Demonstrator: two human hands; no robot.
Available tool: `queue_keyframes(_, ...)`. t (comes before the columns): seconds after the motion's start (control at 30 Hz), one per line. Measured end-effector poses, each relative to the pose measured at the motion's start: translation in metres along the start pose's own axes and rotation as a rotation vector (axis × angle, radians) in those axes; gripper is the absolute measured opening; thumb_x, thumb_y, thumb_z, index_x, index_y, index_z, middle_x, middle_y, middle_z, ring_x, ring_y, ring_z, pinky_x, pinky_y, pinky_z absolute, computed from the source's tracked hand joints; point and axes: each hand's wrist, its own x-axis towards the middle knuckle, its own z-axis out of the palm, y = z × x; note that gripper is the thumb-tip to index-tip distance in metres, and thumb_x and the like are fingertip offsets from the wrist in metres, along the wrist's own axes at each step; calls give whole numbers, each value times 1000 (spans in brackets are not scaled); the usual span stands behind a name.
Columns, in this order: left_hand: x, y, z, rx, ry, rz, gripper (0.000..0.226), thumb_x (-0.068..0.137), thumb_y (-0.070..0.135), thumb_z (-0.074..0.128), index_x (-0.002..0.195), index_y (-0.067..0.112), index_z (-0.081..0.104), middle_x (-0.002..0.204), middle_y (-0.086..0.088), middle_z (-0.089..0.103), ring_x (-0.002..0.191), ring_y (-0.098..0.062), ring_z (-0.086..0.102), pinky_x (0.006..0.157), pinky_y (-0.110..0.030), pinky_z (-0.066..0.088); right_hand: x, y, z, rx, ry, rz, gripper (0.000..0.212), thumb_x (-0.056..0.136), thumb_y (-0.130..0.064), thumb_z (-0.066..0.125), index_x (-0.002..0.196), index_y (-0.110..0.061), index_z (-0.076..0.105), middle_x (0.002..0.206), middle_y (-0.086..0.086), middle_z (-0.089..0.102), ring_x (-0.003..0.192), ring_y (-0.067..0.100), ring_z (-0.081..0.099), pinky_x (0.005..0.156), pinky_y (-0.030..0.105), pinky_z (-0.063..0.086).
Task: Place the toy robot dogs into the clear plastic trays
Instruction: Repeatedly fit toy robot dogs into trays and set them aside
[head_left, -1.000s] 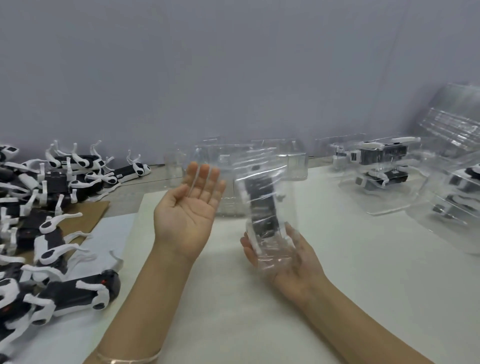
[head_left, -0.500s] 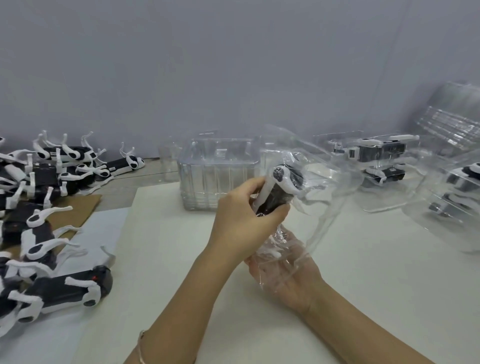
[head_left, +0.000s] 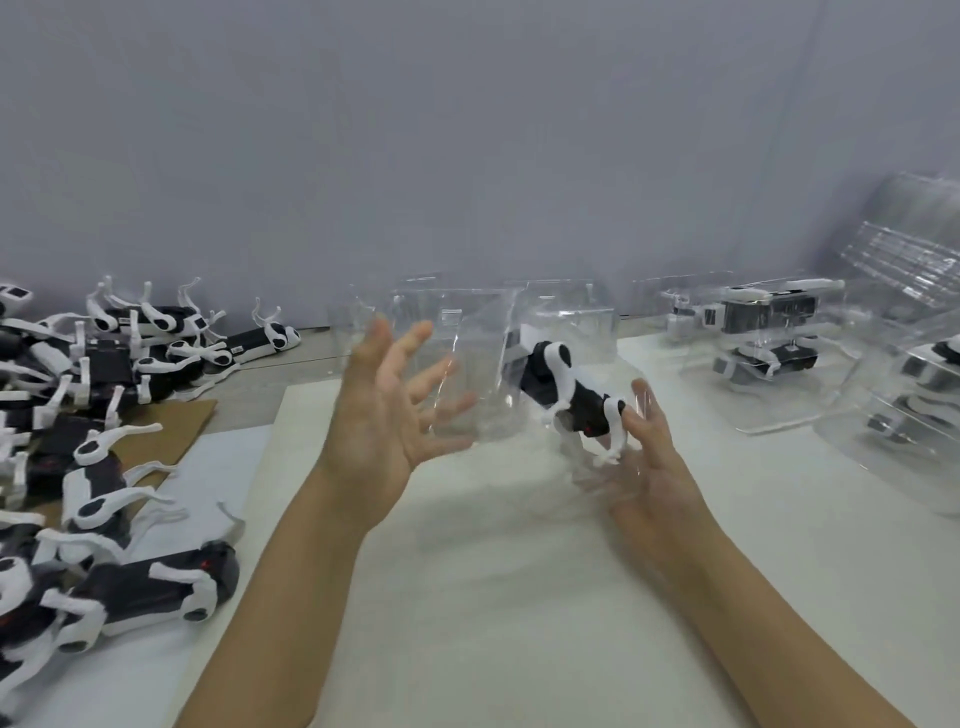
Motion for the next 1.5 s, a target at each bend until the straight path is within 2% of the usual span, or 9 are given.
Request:
queue_keyframes(0.13,-6,-11,19,365,49,11,78,45,81,62,120,66,46,142,17,47,123,-14,53,89,-40,43,-2,2,3,-153,-15,-44,62,73,-37,78,124,-60,50,120,-9,69,104,29,69,68,29,57)
queue_keyframes(0.4,3,-54,19,340,199,220,86,61,54,77,137,53,37,148,20,39,134,-3,40,69,-3,44,-8,2,9,-470,69,-336,64,76,-40,79,117,-73,44,133,-5,57,109,3,64,87,31,50)
queue_keyframes(0.53,4,-63,16,361,217,290,88,66,54,77,141,56,31,146,21,44,129,3,46,89,-8,39,-13,0,12,-546,36,-462,67,77,-32,75,118,-74,42,138,-5,52,124,24,56,98,48,50)
queue_keyframes(0.73,5,-68,17,401,227,359,78,75,52,76,140,56,33,129,27,54,108,20,52,77,3,41,-17,-3,13,-578,29,-519,67,76,-31,72,121,-70,41,135,-10,53,126,21,55,104,48,46)
queue_keyframes(0.87,3,-71,14,436,214,403,67,69,62,75,121,77,35,125,36,55,115,14,52,96,-8,40,-15,2,8,-678,24,-635,67,79,-37,73,125,-70,37,142,-13,48,128,11,52,108,39,44)
queue_keyframes(1.0,7,-71,-6,469,125,552,88,68,48,79,142,58,32,148,26,41,137,1,38,113,-32,33,-10,0,0,-894,-140,-1091,74,90,-30,68,145,-52,23,159,-4,27,144,29,32,114,51,33)
queue_keyframes(1.2,8,-92,-16,505,280,920,80,64,11,86,132,22,47,136,9,58,132,-14,50,105,-30,46,3,-1,-11,-1175,-202,-1387,84,101,-31,50,153,-28,-16,164,-11,4,150,14,12,117,53,18)
queue_keyframes(1.37,7,-88,-17,430,315,1016,44,57,28,94,85,34,60,91,6,70,98,-6,67,81,-32,56,6,-1,-12,-1205,-167,-1657,91,94,-15,64,156,-28,-2,164,-1,6,149,23,16,118,38,26)
queue_keyframes(1.5,8,-98,-22,505,401,1001,57,48,-2,87,83,11,45,83,-24,64,85,-5,68,70,-40,58,5,3,-17,-1194,-159,-1658,89,92,-6,65,156,-29,8,161,-1,22,144,27,31,114,37,36)
